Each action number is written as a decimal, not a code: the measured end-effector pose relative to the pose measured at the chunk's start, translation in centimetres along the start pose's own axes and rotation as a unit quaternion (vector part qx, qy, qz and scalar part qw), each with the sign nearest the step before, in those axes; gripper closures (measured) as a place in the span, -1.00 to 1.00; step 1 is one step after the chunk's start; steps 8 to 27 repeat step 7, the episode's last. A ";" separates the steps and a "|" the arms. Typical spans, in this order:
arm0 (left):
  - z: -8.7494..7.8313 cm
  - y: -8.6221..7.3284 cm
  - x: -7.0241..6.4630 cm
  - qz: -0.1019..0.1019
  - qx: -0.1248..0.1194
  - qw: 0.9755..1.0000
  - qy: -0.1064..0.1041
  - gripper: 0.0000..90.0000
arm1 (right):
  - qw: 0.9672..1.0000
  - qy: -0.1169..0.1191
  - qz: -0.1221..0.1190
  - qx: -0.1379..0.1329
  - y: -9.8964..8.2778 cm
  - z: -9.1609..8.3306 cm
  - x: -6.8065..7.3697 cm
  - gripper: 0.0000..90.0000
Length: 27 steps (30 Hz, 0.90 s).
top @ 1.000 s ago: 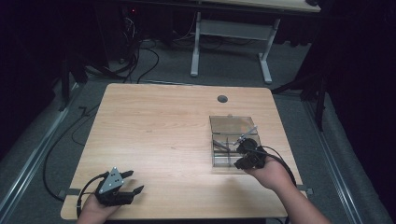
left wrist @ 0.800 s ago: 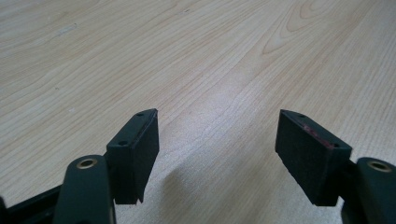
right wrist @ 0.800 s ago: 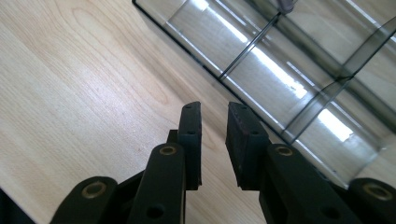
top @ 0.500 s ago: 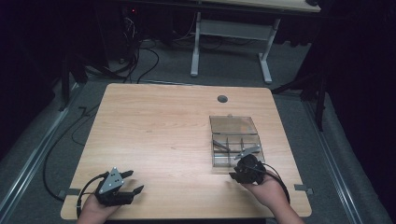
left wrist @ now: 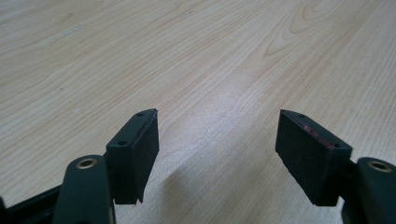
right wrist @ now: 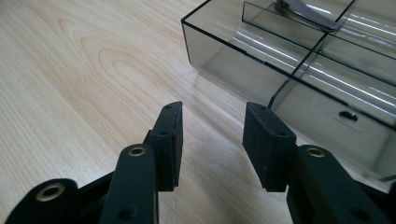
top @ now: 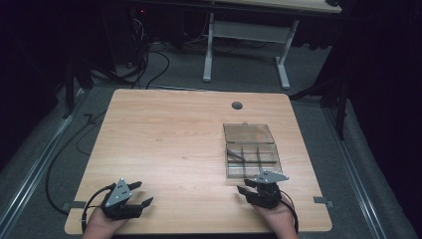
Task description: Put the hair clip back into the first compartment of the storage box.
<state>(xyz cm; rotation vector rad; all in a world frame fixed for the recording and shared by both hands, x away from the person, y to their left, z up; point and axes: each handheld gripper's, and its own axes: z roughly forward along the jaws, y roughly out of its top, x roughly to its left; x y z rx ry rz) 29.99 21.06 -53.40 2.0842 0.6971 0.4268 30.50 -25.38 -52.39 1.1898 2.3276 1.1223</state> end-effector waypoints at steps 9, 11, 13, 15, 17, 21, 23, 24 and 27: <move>0.1 0.0 0.0 -0.002 0.003 1.000 0.003 -0.32 | 0.999 -0.004 0.001 -0.045 -0.9 -0.4 0.2 0.21; 0.1 0.0 0.0 -0.002 0.003 1.000 0.003 -0.32 | 0.999 -0.004 0.001 -0.045 -0.9 -0.4 0.2 0.21; 0.1 0.0 0.0 -0.002 0.003 1.000 0.003 -0.32 | 0.999 -0.004 0.001 -0.045 -0.9 -0.4 0.2 0.21; 0.1 0.0 0.0 -0.002 0.003 1.000 0.003 -0.32 | 0.999 -0.004 0.001 -0.045 -0.9 -0.4 0.2 0.21; 0.1 0.0 0.0 -0.002 0.003 1.000 0.003 -0.32 | 0.999 -0.004 0.001 -0.045 -0.9 -0.4 0.2 0.21; 0.1 0.0 0.0 -0.002 0.003 1.000 0.003 -0.32 | 0.999 -0.004 0.001 -0.045 -0.9 -0.4 0.2 0.21; 0.1 0.0 0.0 -0.002 0.003 1.000 0.003 -0.32 | 0.999 -0.004 0.001 -0.045 -0.9 -0.4 0.2 0.21; 0.1 0.0 0.0 -0.002 0.003 1.000 0.003 -0.32 | 0.999 -0.004 0.001 -0.045 -0.9 -0.4 0.2 0.21; 0.1 0.0 0.0 -0.002 0.003 1.000 0.003 -0.32 | 0.999 -0.004 0.001 -0.045 -0.9 -0.4 0.2 0.21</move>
